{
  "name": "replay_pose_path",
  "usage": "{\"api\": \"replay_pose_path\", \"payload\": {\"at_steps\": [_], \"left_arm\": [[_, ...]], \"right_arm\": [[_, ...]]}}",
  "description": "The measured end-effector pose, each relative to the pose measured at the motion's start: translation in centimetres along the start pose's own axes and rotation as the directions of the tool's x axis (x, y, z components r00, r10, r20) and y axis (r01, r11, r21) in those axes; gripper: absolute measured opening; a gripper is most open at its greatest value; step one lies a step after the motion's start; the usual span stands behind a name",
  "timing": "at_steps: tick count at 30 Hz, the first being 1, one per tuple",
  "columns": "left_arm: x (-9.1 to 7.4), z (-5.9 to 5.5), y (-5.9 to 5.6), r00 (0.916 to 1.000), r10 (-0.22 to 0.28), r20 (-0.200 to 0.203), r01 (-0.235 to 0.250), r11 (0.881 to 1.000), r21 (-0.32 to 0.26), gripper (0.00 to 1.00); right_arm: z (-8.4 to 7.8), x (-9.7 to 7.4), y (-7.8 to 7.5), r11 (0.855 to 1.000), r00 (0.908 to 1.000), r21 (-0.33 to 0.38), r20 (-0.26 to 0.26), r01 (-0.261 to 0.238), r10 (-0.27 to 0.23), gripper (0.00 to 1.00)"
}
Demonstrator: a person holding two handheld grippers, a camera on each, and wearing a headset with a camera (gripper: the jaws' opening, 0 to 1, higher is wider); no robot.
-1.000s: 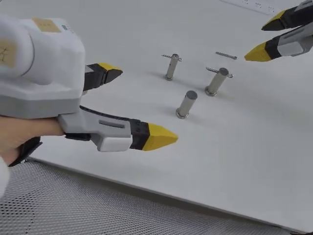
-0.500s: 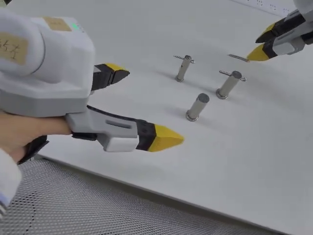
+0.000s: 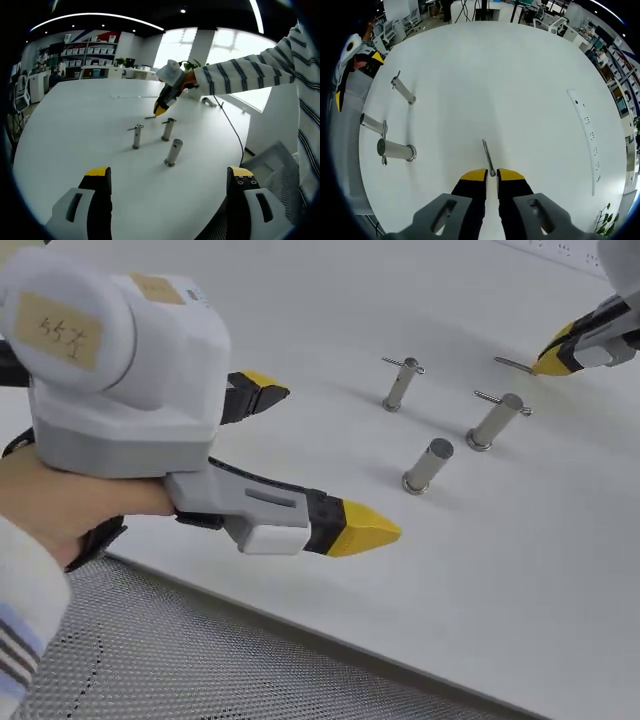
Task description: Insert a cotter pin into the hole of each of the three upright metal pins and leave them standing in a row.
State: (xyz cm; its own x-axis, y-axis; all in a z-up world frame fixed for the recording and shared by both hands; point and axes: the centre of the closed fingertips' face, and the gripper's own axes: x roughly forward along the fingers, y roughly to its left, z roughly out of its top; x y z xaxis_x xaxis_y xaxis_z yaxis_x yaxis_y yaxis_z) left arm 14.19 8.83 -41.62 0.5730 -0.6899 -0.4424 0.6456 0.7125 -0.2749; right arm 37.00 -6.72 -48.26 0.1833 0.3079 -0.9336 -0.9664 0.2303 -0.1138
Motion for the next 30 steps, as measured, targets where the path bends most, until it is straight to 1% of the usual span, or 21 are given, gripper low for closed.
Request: {"api": "replay_pose_path", "payload": {"at_steps": [4, 9, 10, 11, 12, 18, 20, 21, 24, 25, 26, 29, 30], "left_arm": [[-0.1, -0.2, 0.3, 0.9999, 0.011, -0.001, -0.011, 1.000, -0.004, 0.94], [0.0, -0.3, 0.5, 0.9996, 0.024, -0.013, -0.024, 1.000, 0.001, 0.94], [0.0, -0.3, 0.6, 0.9996, 0.025, -0.014, -0.025, 1.000, 0.002, 0.94], [0.0, -0.3, 0.5, 0.9996, 0.026, -0.013, -0.026, 1.000, 0.002, 0.94], [0.0, -0.3, 0.5, 0.9996, 0.026, -0.013, -0.026, 1.000, 0.000, 0.94], [0.3, -0.4, 0.1, 0.9994, 0.016, -0.031, -0.016, 1.000, -0.018, 0.92], [0.4, -0.3, 0.0, 0.9996, 0.014, -0.025, -0.015, 1.000, -0.025, 0.92], [0.5, -0.2, -0.2, 0.9998, 0.009, -0.020, -0.009, 0.999, -0.033, 0.92], [0.7, 0.0, -0.2, 1.0000, 0.004, -0.004, -0.004, 0.998, -0.066, 0.92], [0.7, 0.1, -0.2, 1.0000, 0.004, -0.001, -0.004, 0.998, -0.069, 0.92], [0.7, 0.1, -0.2, 1.0000, 0.006, 0.002, -0.006, 0.997, -0.072, 0.92], [0.8, 0.2, -0.2, 1.0000, 0.004, 0.007, -0.003, 0.997, -0.077, 0.92], [0.8, 0.1, -0.3, 1.0000, 0.003, 0.005, -0.002, 0.997, -0.075, 0.92]], "right_arm": [[0.2, 0.3, 0.3, 1.000, 1.0000, -0.005, -0.002, -0.006, 0.006, 0.02], [0.2, 0.9, 1.0, 0.999, 0.9995, -0.027, -0.023, -0.024, 0.023, 0.03], [0.1, 0.9, 1.3, 0.998, 0.9989, -0.042, -0.030, -0.039, 0.038, 0.02], [0.5, 1.0, 1.8, 0.997, 0.9978, -0.043, -0.017, -0.065, 0.064, 0.00], [0.4, 1.0, 1.4, 0.998, 0.9984, -0.046, -0.030, -0.049, 0.048, 0.00], [0.2, 0.9, 1.7, 0.996, 0.9973, -0.066, -0.041, -0.063, 0.061, 0.00], [0.2, 0.9, 1.8, 0.996, 0.9973, -0.063, -0.040, -0.064, 0.061, 0.00], [0.2, 0.9, 1.8, 0.997, 0.9976, -0.047, -0.039, -0.058, 0.057, 0.00], [0.2, 0.8, 2.0, 0.999, 0.9986, -0.038, -0.041, -0.036, 0.034, 0.00], [0.3, 0.8, 2.0, 0.999, 0.9988, -0.035, -0.043, -0.024, 0.022, 0.00], [0.4, 0.8, 2.1, 0.998, 0.9985, -0.058, -0.049, -0.026, 0.024, 0.00], [0.3, 0.7, 2.2, 0.998, 0.9980, -0.066, -0.060, -0.021, 0.017, 0.00], [0.2, 0.7, 2.1, 0.998, 0.9981, -0.053, -0.060, -0.019, 0.015, 0.00]]}}
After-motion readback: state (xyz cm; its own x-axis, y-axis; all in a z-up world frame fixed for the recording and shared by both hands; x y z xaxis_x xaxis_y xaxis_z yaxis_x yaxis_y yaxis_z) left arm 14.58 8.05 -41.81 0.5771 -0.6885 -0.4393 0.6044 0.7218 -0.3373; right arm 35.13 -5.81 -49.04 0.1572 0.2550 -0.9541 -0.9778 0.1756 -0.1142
